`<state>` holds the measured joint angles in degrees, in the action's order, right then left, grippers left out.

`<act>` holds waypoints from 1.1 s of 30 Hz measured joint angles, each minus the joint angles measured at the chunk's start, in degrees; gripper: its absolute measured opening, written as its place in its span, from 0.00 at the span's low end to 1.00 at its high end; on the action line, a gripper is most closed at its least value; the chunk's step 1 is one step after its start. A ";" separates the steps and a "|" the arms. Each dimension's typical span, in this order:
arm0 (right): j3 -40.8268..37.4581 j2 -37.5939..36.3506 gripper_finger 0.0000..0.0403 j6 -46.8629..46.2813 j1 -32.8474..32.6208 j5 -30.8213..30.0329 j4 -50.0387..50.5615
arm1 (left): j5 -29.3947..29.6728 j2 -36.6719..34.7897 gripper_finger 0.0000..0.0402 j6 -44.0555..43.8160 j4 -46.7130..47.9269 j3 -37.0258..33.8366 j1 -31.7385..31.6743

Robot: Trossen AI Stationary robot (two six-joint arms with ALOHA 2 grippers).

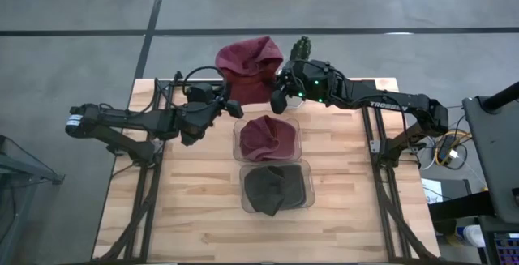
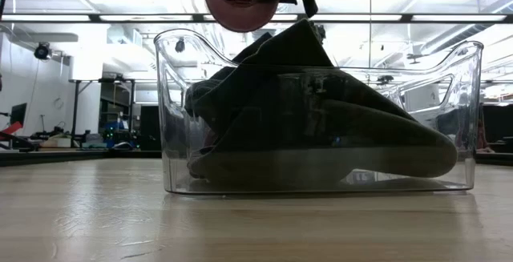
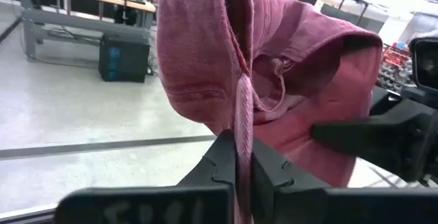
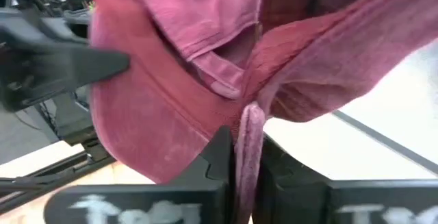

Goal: Pick & Place hat
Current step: Put the dark red cap into the top transparent bin

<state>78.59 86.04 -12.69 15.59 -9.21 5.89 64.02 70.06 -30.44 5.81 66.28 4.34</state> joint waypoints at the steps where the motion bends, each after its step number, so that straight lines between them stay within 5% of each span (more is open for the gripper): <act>1: 0.00 0.00 0.04 0.01 0.00 -0.09 0.06 | -0.65 0.00 0.05 0.00 0.07 0.00 0.00; 8: -0.09 -0.89 0.03 1.54 0.00 -2.58 1.97 | -6.40 -0.39 0.13 1.24 3.37 0.00 0.00; 15: -0.17 -4.35 0.02 2.85 0.42 -5.36 7.88 | -19.96 -3.19 0.14 3.58 16.12 0.00 0.04; 20: -0.17 -7.51 0.02 2.87 1.38 -6.36 16.35 | -23.91 -5.93 0.14 2.91 22.58 0.00 0.50; 33: -0.17 -7.42 0.02 16.59 1.68 19.94 26.89 | -23.97 -10.41 0.14 0.74 39.88 0.00 0.59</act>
<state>78.41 78.62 3.90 17.28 10.74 32.78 40.05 59.65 -29.70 45.69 66.28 4.93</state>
